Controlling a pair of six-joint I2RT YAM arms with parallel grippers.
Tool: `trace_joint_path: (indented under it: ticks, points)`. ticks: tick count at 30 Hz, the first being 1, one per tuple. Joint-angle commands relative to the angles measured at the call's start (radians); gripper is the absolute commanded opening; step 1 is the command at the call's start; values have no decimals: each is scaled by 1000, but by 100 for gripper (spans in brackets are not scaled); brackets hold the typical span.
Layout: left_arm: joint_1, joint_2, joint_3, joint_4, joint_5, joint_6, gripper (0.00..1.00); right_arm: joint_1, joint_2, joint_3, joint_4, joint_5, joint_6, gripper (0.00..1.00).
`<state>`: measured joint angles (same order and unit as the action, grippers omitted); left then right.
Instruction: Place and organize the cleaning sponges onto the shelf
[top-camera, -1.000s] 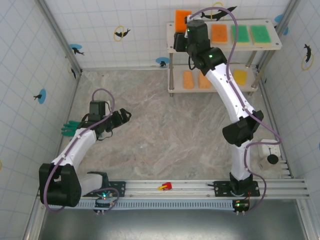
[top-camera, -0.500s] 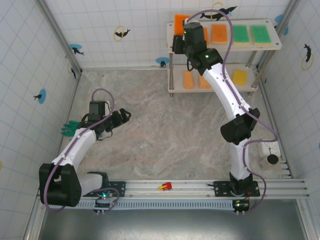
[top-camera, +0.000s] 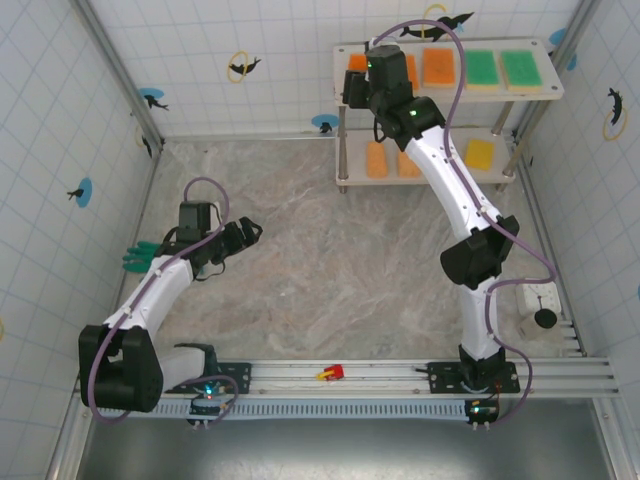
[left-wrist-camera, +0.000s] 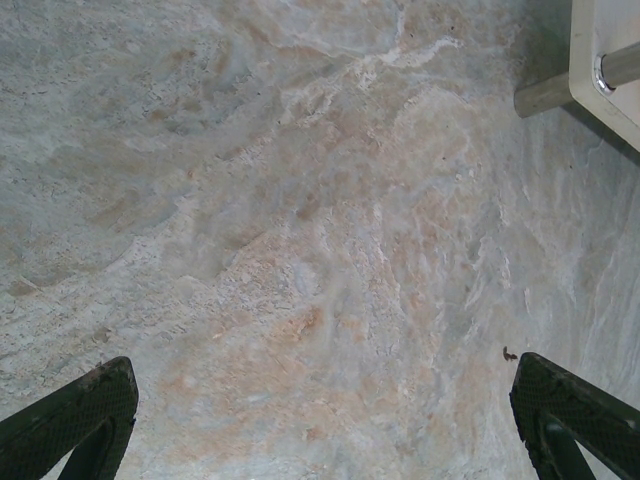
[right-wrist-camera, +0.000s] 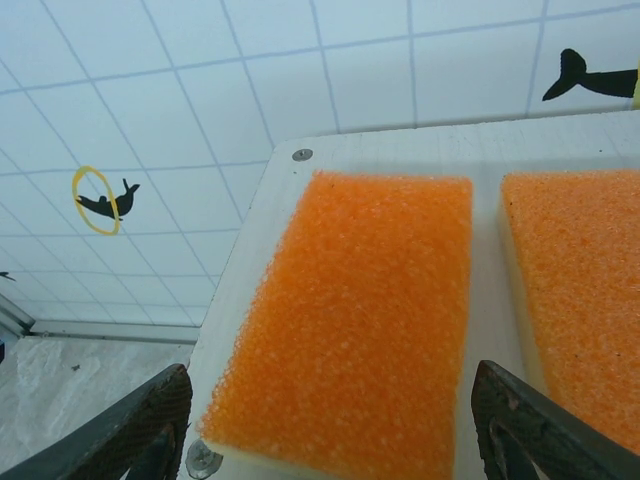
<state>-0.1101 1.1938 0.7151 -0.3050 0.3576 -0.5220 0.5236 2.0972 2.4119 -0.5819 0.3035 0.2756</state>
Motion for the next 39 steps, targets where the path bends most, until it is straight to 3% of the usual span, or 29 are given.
trace_joint_path:
  ticks: [1, 19, 28, 39]
  points:
    - [8, 7, 2, 12, 2, 24, 97, -2, 15, 32, -1, 20, 3, 75]
    - [8, 13, -5, 21, 9, 22, 97, -4, -1, 28, -3, -18, -111, 76]
    - [11, -3, 84, -39, -10, 53, 97, -4, -80, 29, -15, -36, -215, 76]
    - [13, -107, 222, -98, -126, 139, 97, -44, -244, 21, -250, -147, -293, 80]
